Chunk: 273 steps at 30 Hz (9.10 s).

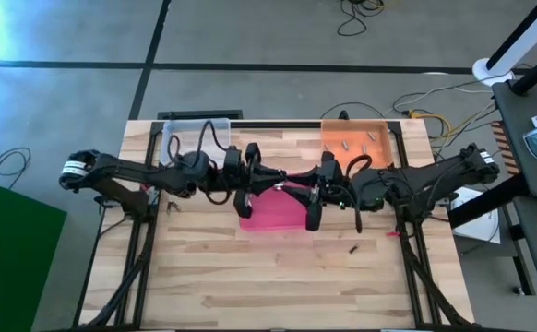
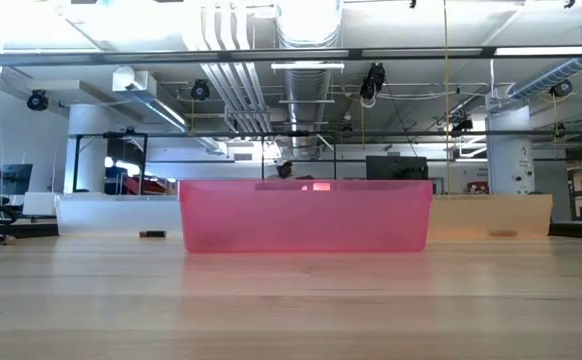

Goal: Sort batteries
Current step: Put the black battery into the transparent bin

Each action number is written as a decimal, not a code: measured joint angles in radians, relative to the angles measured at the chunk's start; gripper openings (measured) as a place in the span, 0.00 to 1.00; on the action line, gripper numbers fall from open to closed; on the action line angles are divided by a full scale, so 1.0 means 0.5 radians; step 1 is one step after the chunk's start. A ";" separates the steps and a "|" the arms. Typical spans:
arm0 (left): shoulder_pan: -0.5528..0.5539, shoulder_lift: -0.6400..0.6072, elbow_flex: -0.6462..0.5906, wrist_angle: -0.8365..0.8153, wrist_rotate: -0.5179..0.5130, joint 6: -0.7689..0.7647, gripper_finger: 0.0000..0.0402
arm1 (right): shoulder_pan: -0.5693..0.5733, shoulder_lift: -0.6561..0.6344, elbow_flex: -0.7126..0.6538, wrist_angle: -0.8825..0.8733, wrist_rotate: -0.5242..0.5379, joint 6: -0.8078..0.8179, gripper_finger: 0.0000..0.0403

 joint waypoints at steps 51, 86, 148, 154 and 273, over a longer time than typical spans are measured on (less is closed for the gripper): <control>1.154 -0.369 -0.115 -3.078 -0.917 -0.964 0.66 | -1.302 -0.079 0.315 -0.867 -0.563 -0.783 0.79; 0.661 -0.077 -0.905 -2.452 -0.831 -1.737 0.79 | -0.845 0.126 0.564 -0.710 -0.546 -0.243 0.74; 0.423 -0.185 -0.656 -2.752 -1.001 -1.733 0.44 | -0.816 0.053 0.599 -0.855 -0.544 -0.234 0.72; 0.469 -0.350 -0.280 -3.095 -1.257 -1.513 0.44 | -0.817 0.054 0.599 -0.855 -0.492 -0.240 0.71; -0.226 0.066 -0.374 -4.315 0.237 0.691 0.53 | -0.610 0.071 0.597 -1.063 -0.226 0.146 0.71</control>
